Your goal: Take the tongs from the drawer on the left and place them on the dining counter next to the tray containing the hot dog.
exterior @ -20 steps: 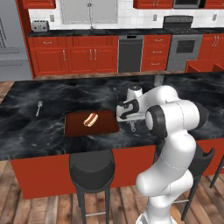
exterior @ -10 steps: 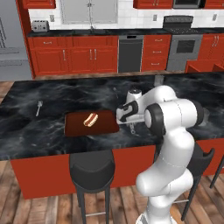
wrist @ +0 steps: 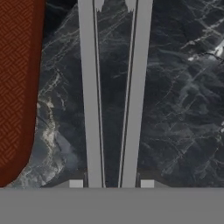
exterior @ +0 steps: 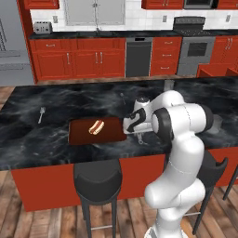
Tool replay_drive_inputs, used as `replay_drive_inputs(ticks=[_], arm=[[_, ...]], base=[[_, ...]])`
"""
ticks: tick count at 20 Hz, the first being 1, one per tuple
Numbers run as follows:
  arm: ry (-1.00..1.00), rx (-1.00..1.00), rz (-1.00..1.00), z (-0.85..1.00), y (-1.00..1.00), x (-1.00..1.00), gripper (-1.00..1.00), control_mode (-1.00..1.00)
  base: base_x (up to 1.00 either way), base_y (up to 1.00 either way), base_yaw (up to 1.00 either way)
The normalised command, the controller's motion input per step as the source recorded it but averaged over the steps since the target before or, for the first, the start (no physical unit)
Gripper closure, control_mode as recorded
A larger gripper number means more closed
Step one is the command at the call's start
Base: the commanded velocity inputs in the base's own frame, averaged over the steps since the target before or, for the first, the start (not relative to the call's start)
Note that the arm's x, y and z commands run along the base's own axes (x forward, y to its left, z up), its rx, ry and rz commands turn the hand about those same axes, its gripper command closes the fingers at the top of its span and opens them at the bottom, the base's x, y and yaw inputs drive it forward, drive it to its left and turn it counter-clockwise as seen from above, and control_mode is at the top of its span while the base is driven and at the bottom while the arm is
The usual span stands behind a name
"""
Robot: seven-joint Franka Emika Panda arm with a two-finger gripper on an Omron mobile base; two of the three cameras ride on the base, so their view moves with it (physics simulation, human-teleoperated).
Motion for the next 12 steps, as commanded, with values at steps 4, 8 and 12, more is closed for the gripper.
replay_drive_inputs(ticks=[4, 8, 12], arm=[[0.00, 0.00, 0.00, -0.17, 0.00, 0.23, 1.00, -1.00], [0.00, 0.00, 0.00, -0.20, 0.00, 0.32, 1.00, -1.00], [0.00, 0.00, 0.00, -0.22, 0.00, 0.41, 1.00, -1.00]], base=[[0.00, 0.00, 0.00], [0.00, 0.00, 0.00], [0.00, 0.00, 0.00]])
